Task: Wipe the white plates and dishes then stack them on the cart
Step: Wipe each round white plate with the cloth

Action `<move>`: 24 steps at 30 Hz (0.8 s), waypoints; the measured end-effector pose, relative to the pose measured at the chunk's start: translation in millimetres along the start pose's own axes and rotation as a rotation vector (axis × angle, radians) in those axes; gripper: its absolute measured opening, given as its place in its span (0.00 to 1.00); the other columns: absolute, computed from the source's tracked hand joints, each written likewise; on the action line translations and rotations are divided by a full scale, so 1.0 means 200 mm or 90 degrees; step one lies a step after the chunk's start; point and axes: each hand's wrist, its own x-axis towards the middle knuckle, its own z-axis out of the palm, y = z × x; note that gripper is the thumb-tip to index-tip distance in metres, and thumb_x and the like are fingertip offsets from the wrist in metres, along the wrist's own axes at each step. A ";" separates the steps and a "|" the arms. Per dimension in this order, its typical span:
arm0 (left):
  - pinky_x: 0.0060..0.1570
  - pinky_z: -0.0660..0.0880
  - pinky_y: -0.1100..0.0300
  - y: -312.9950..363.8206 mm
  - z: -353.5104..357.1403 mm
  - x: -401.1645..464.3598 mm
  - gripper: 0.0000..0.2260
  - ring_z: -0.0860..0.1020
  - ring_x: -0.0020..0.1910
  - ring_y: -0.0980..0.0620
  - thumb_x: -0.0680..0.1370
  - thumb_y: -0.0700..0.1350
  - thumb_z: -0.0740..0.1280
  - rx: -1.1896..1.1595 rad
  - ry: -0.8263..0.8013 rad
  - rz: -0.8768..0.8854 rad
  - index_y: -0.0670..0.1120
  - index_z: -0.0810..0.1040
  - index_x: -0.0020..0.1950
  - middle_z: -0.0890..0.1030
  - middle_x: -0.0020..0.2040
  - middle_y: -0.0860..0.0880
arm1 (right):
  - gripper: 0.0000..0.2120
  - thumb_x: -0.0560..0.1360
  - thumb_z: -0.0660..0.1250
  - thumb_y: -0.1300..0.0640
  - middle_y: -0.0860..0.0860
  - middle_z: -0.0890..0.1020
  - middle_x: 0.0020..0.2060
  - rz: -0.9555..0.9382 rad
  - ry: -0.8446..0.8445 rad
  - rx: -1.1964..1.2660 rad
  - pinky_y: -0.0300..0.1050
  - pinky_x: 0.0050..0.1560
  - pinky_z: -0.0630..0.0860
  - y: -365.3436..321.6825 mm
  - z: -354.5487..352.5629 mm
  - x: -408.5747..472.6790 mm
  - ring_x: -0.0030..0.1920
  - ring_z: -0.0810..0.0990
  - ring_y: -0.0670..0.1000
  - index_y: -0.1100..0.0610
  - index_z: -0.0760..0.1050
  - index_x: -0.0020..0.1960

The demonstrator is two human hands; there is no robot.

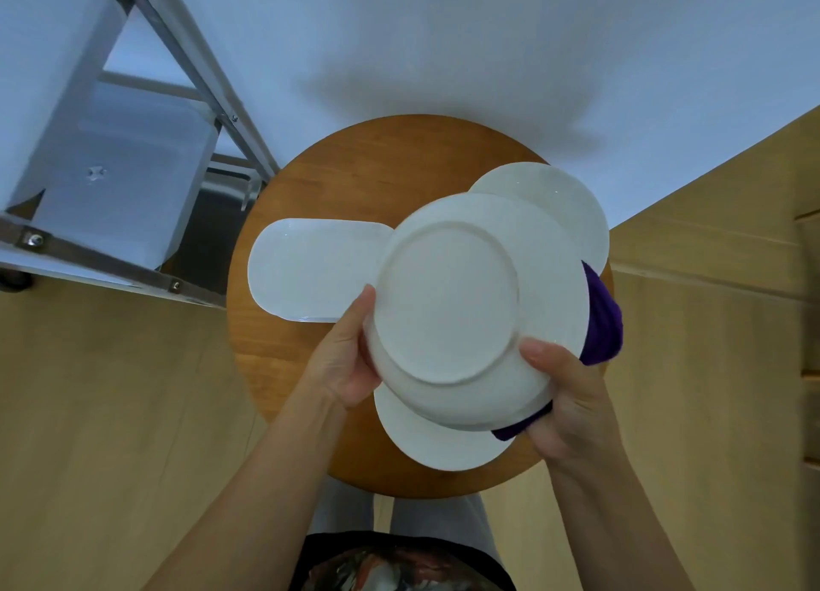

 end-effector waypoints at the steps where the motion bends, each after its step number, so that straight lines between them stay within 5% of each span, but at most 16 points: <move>1: 0.52 0.79 0.47 0.00 -0.02 0.01 0.32 0.80 0.56 0.45 0.57 0.55 0.80 -0.011 -0.006 0.003 0.47 0.80 0.59 0.82 0.58 0.45 | 0.26 0.59 0.68 0.66 0.50 0.85 0.46 0.016 0.003 0.012 0.47 0.38 0.81 0.02 -0.03 0.00 0.46 0.84 0.52 0.51 0.76 0.56; 5: 0.44 0.81 0.53 0.02 -0.05 -0.02 0.07 0.84 0.47 0.49 0.69 0.47 0.70 0.072 -0.012 0.072 0.52 0.86 0.43 0.85 0.48 0.49 | 0.31 0.56 0.75 0.61 0.53 0.84 0.50 0.072 0.026 -0.001 0.48 0.39 0.81 0.04 -0.11 -0.02 0.49 0.84 0.55 0.52 0.76 0.58; 7: 0.41 0.81 0.54 0.05 -0.04 -0.05 0.08 0.84 0.45 0.50 0.68 0.46 0.68 0.104 0.003 0.117 0.51 0.86 0.42 0.85 0.46 0.49 | 0.30 0.58 0.79 0.60 0.52 0.84 0.52 0.080 0.065 -0.067 0.47 0.41 0.81 0.04 -0.13 -0.03 0.51 0.83 0.54 0.50 0.75 0.59; 11: 0.37 0.80 0.56 0.16 -0.01 -0.13 0.19 0.84 0.46 0.50 0.62 0.49 0.73 0.220 0.045 0.228 0.50 0.79 0.52 0.85 0.47 0.51 | 0.29 0.63 0.71 0.36 0.47 0.80 0.52 -0.097 0.288 -0.322 0.56 0.52 0.79 0.00 -0.16 -0.04 0.54 0.79 0.52 0.45 0.70 0.60; 15: 0.35 0.79 0.63 0.23 0.07 -0.18 0.19 0.82 0.46 0.57 0.59 0.52 0.74 0.430 0.016 0.293 0.55 0.79 0.50 0.84 0.46 0.57 | 0.28 0.72 0.60 0.39 0.59 0.73 0.60 -0.383 0.023 -0.515 0.48 0.54 0.74 -0.12 -0.05 0.00 0.57 0.74 0.57 0.52 0.65 0.67; 18: 0.36 0.79 0.64 0.24 0.15 -0.19 0.19 0.82 0.44 0.59 0.58 0.54 0.77 0.559 -0.045 0.279 0.56 0.79 0.47 0.84 0.44 0.58 | 0.33 0.70 0.55 0.29 0.51 0.54 0.75 -0.397 -0.256 -0.879 0.55 0.73 0.55 -0.16 0.09 0.07 0.74 0.52 0.57 0.38 0.56 0.73; 20: 0.38 0.80 0.62 0.26 0.16 -0.18 0.18 0.82 0.43 0.57 0.60 0.52 0.79 0.618 -0.057 0.270 0.54 0.80 0.47 0.84 0.44 0.56 | 0.33 0.67 0.49 0.24 0.41 0.41 0.75 -0.334 -0.394 -1.018 0.61 0.74 0.44 -0.19 0.14 0.11 0.75 0.37 0.50 0.30 0.48 0.70; 24: 0.38 0.79 0.67 0.30 0.18 -0.20 0.16 0.80 0.43 0.62 0.61 0.51 0.78 0.758 -0.072 0.275 0.56 0.78 0.46 0.82 0.44 0.60 | 0.37 0.70 0.59 0.31 0.38 0.39 0.72 -0.372 -0.470 -1.082 0.51 0.73 0.48 -0.22 0.15 0.18 0.74 0.40 0.45 0.33 0.41 0.70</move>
